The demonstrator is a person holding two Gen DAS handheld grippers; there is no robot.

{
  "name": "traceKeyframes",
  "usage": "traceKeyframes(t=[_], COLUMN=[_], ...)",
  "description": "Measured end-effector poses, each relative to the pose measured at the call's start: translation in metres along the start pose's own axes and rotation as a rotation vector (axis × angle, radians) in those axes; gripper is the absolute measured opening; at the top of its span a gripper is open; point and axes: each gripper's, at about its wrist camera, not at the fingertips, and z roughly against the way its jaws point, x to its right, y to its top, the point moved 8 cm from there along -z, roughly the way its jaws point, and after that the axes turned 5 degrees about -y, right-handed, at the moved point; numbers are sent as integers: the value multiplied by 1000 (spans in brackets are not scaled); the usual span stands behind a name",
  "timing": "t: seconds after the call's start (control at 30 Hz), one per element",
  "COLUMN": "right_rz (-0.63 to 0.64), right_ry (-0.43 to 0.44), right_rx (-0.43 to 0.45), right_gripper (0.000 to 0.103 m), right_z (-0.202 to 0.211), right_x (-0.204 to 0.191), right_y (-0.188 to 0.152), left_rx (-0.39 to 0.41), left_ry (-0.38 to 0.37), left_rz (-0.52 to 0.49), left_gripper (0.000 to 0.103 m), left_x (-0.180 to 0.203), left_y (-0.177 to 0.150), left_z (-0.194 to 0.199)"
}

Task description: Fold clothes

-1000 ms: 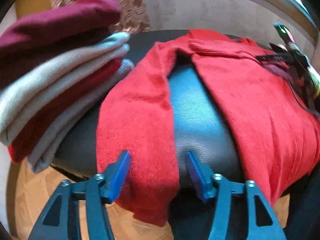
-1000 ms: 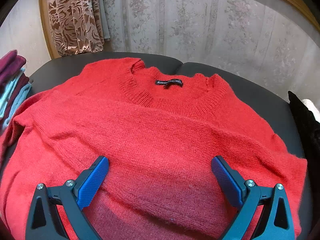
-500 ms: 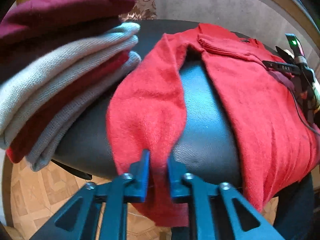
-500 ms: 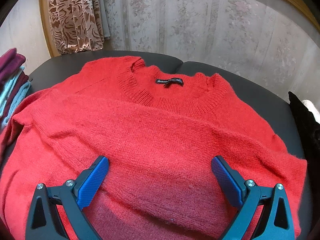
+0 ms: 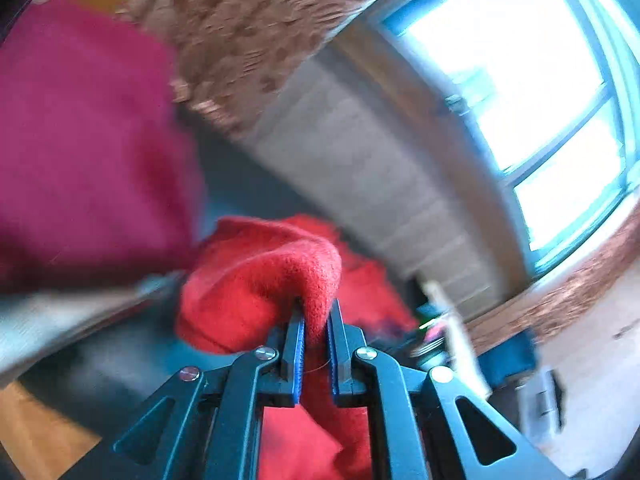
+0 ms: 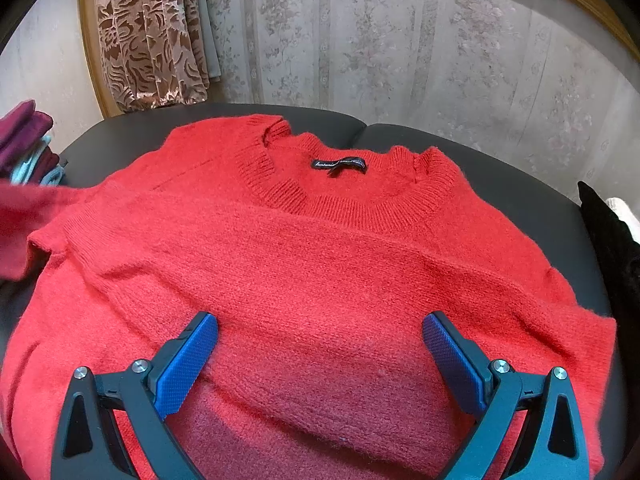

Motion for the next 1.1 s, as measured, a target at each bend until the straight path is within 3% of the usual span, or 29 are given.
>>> traceKeyframes(t=[0.13, 0.27, 0.43, 0.53, 0.67, 0.87, 1.1], right_rz=[-2, 2, -9, -22, -37, -77, -195], right_ry=[1, -4, 10, 25, 46, 78, 137], right_rx=[0, -2, 5, 10, 16, 11, -7], right_gripper=[103, 103, 103, 103, 103, 103, 103], right_z=[0, 0, 0, 1, 2, 10, 39], right_x=[0, 0, 1, 3, 4, 7, 17], right_y=[0, 0, 1, 1, 1, 3, 11], left_rx=[-15, -93, -220, -301, -272, -155, -154], left_ry=[-99, -178, -77, 23, 5, -9, 39], left_rz=[-47, -64, -83, -5, 84, 125, 141], left_gripper=[8, 8, 10, 19, 25, 28, 28], left_x=[46, 76, 61, 30, 5, -21, -55], left_y=[12, 11, -19, -43, -47, -48, -92], left_z=[-46, -133, -244, -281, -276, -216, -198])
